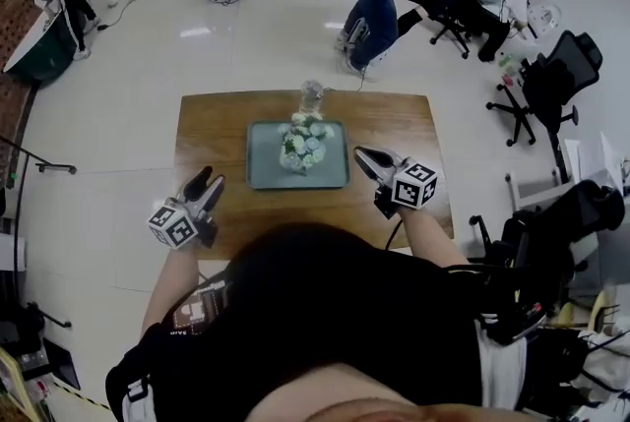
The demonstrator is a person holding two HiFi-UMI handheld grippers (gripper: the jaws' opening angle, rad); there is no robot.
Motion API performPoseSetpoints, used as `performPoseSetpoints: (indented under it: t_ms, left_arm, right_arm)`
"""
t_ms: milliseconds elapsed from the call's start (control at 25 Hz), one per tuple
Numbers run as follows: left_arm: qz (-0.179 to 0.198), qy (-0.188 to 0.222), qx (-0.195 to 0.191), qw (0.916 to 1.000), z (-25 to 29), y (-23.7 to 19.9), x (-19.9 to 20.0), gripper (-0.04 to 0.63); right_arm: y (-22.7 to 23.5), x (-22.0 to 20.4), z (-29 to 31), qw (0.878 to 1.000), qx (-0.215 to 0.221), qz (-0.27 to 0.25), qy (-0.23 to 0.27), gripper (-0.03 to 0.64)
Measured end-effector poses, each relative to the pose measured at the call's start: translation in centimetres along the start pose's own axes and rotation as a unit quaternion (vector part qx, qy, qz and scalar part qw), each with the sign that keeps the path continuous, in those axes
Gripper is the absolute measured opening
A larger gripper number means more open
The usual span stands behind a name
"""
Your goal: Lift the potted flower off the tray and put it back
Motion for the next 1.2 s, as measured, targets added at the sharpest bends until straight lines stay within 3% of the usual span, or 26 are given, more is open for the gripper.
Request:
performPoseSetpoints:
  t_ms: [120,280,520,1200]
  left_arm:
    - [0.009,0.027,0.003,0.9996,-1.9,0.2,1.4,0.089]
    - [0.004,0.016,0.042,0.9990,-3.3,-1.3,0.3,0.002]
    - [-0.010,0.011,0.030,0.9994,-2.3,-1.3,-0.5,0.002]
    - [-0.035,-0.010,0.003,0.9993,-0.1,0.1,-1.8,0.002]
  right_arm:
    - [-0.4,0.2,1.4,1.000,0.017,0.015,0.002,0.014]
    - [-1.0,0.2,2.7,0.997,0.040,0.062,0.026,0.012]
    - [-1.6,-2.5,2.5,0.998,0.036,0.049,-0.017,0.012]
    - [-0.7,-5.0,-0.9,0.998,0.001,0.050,-0.032,0.012]
Point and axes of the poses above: the fingertips, and each gripper's own axes: z forward along the fingers, y to its right, x out of its top, the point moved 2 cm from there along -z, backward along the fingers, and after that the axes turned 3 degrees about -z, right-handed, at the moved point
